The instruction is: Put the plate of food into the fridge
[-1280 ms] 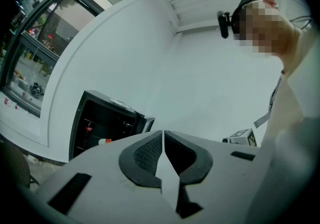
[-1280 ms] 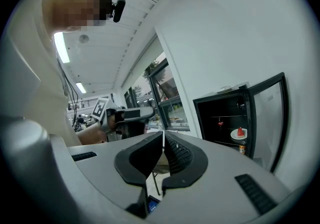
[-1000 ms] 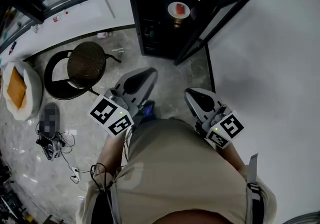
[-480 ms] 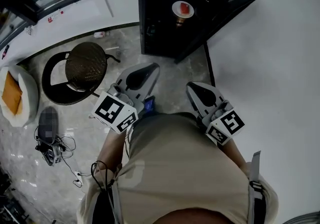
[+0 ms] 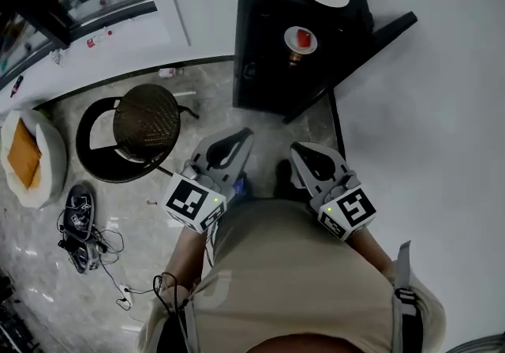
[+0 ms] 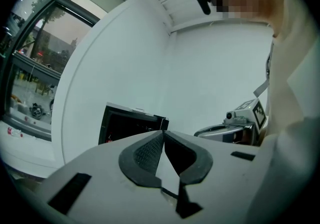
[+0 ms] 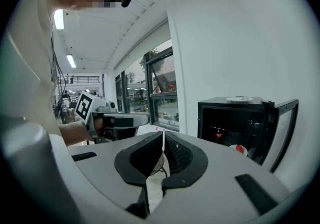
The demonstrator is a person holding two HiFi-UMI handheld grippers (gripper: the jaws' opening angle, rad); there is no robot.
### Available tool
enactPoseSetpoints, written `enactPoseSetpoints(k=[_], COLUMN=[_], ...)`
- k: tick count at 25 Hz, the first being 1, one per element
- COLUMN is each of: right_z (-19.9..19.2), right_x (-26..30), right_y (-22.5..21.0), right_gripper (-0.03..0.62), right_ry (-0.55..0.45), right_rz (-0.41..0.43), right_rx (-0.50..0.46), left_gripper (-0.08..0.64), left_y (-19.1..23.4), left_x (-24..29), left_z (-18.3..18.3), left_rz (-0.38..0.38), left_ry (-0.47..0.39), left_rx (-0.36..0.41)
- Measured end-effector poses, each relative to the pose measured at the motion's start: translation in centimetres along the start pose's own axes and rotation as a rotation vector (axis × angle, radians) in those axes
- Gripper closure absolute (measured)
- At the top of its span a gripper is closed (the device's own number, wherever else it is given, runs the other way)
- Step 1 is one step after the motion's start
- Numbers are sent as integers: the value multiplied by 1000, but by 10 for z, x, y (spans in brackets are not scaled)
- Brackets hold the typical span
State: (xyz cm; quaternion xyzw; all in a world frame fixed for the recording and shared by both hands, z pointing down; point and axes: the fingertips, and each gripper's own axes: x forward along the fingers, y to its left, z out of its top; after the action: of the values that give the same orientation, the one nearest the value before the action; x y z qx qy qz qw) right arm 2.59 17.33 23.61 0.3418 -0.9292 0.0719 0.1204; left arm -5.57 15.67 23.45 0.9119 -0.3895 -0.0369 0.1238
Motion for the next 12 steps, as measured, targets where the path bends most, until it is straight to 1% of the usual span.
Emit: enactPoseSetpoints(k=[6,10,12], right_z=[-3,5,8], right_x=[14,22,23], right_y=[-18,-35,-47], right_gripper=[568,568,567], right_ry=[-3,-32,-39], right_rz=[56,96,104], right_rx=[1,7,-7], left_gripper=[540,540,540], left_y=[8,10,10], left_x=[16,36,50], left_z=[5,9,12], left_rz=[41,56,65], left_ry=[-3,6,12], left_rx=[-2,1,12])
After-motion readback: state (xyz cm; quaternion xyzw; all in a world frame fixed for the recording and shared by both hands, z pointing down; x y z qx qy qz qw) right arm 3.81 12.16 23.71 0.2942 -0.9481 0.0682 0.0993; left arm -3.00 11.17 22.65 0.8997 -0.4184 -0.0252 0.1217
